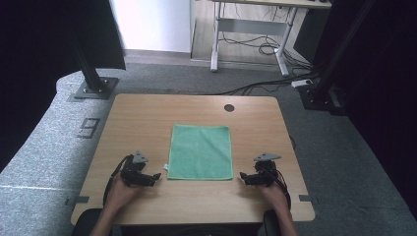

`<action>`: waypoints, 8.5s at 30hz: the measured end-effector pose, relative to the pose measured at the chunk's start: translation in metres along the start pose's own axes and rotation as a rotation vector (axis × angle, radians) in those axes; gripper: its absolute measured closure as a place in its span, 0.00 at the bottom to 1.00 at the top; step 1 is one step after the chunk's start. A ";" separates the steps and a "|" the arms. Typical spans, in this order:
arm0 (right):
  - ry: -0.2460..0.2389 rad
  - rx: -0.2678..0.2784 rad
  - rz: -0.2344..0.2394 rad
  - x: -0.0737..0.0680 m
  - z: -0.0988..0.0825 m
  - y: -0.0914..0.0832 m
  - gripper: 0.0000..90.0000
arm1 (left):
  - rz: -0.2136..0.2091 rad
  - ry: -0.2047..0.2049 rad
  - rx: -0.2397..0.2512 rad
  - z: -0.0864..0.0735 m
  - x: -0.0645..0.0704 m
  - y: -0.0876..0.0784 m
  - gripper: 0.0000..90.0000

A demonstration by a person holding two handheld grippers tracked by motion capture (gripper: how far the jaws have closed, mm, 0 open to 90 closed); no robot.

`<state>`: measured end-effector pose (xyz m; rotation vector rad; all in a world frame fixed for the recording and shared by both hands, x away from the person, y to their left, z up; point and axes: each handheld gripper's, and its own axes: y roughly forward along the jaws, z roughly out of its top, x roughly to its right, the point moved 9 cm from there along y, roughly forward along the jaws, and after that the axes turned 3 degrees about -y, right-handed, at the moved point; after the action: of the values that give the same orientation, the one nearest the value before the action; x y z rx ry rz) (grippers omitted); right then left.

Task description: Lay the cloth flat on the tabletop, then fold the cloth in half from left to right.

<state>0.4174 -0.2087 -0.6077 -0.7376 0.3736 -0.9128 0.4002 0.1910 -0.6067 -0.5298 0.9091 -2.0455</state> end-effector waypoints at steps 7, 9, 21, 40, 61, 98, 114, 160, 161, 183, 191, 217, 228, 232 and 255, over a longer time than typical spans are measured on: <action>-0.005 -0.008 -0.015 0.003 -0.008 0.008 0.00 | 0.014 -0.006 -0.007 -0.007 -0.007 0.004 0.05; -0.008 0.006 -0.010 0.003 -0.008 0.009 0.00 | 0.005 0.004 -0.005 -0.007 -0.005 0.006 0.00; -0.009 0.023 -0.016 0.003 -0.007 0.010 0.00 | 0.003 0.005 0.007 -0.006 -0.004 0.007 0.00; -0.008 0.022 -0.015 0.003 -0.006 0.011 0.00 | 0.016 -0.011 -0.013 -0.001 -0.006 0.010 0.00; 0.010 0.058 0.017 -0.020 0.019 0.014 0.01 | -0.004 0.010 0.083 0.053 0.000 0.025 0.00; -0.004 0.000 -0.037 -0.012 0.014 0.025 0.04 | -0.018 0.056 -0.001 0.037 0.046 0.045 0.02; 0.048 0.007 -0.059 0.015 0.005 0.019 0.03 | -0.063 0.078 -0.007 0.033 0.076 0.045 0.02; 0.037 0.028 -0.055 0.016 0.003 0.019 0.00 | 0.097 -0.115 0.068 0.116 -0.051 0.082 0.01; 0.037 0.027 -0.055 0.016 0.003 0.019 0.00 | 0.105 -0.116 0.062 0.116 -0.053 0.085 0.01; 0.030 0.038 -0.010 0.009 0.008 0.018 0.03 | 0.142 -0.161 0.028 0.094 -0.069 0.088 0.01; 0.001 0.076 0.036 -0.006 0.024 0.010 0.04 | 0.141 -0.161 0.031 0.084 -0.070 0.079 0.03; -0.210 0.054 0.326 -0.126 0.065 0.023 0.14 | 0.138 -0.157 0.028 0.084 -0.070 0.079 0.02; -0.290 0.027 0.420 -0.179 0.069 0.030 0.18 | 0.134 -0.152 0.027 0.084 -0.071 0.080 0.02; -0.322 0.015 0.449 -0.195 0.068 0.032 0.21 | 0.134 -0.154 0.029 0.085 -0.071 0.080 0.02; -0.459 -0.084 0.440 -0.236 0.052 0.041 0.73 | 0.104 -0.118 0.054 0.086 -0.066 0.077 0.08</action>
<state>0.3366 0.0223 -0.6028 -0.8723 0.1550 -0.2996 0.5320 0.1777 -0.6125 -0.5568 0.7928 -1.9188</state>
